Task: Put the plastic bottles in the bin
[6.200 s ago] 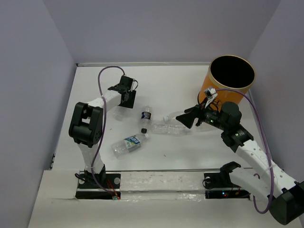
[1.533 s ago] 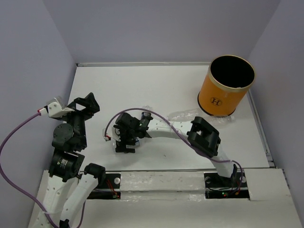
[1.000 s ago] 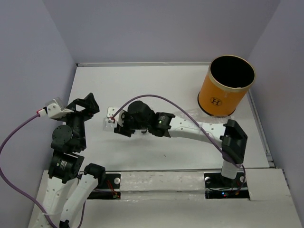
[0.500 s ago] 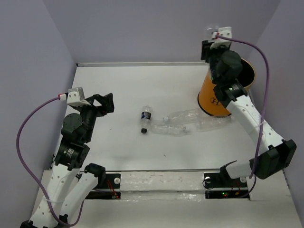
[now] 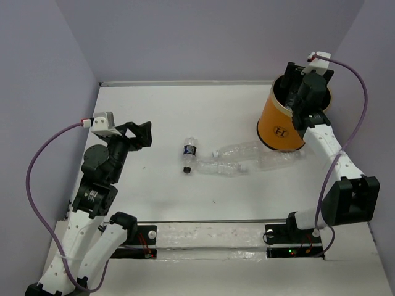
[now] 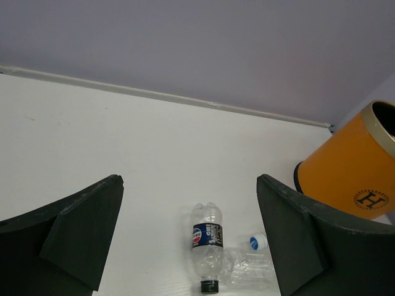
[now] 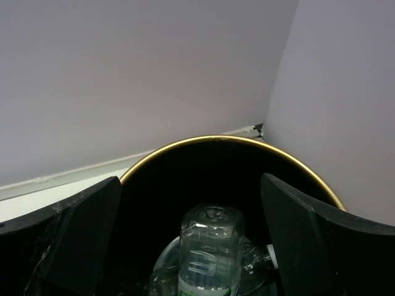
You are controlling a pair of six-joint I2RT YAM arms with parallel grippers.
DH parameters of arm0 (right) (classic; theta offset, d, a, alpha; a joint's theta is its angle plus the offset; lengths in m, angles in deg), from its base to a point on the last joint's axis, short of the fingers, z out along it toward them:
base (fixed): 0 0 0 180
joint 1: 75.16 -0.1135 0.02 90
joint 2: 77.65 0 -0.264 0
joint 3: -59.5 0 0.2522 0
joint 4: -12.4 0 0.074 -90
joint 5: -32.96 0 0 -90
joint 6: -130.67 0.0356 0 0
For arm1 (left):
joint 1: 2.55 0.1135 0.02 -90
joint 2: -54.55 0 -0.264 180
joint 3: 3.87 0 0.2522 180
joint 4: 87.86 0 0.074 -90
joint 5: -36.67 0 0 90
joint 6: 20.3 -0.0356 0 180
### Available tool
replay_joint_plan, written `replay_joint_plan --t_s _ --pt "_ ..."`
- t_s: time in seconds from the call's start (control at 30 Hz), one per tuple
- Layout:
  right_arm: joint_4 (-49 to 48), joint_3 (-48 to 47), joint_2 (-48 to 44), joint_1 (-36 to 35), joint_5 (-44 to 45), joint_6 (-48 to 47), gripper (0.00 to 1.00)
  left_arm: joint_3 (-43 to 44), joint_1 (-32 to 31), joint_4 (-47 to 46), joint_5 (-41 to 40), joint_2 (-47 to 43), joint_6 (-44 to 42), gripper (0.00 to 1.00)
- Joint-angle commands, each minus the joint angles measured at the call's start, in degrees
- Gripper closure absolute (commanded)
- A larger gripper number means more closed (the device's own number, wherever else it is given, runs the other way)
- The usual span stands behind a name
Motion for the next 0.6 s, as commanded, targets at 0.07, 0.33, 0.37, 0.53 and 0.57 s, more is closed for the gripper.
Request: replay_joint_plan --t_s 0.07,0.33,0.37,0.53,0.57 --pt "2.49 -0.37 -7.47 -7.18 -6.42 7.64 0.0 0.32 -0.12 -2.91 1.51 1.2 -0.85 0.01" --pt "2.42 5.52 3.04 -35.12 -4.41 20.89 0.0 0.41 0.06 -2.65 0.98 1.99 -0.76 0.01" --pt "2.15 5.26 5.08 -36.63 -3.96 21.52 0.0 0.41 -0.03 -2.65 1.15 1.99 -0.76 0.01" --pt "3.63 1.05 15.54 -41.04 -4.92 26.45 0.0 0.5 0.14 -2.39 0.89 1.47 -0.67 0.01" --pt "4.16 -0.52 16.95 -41.04 -5.45 28.11 0.0 0.58 0.15 -2.39 0.81 1.38 -0.67 0.01"
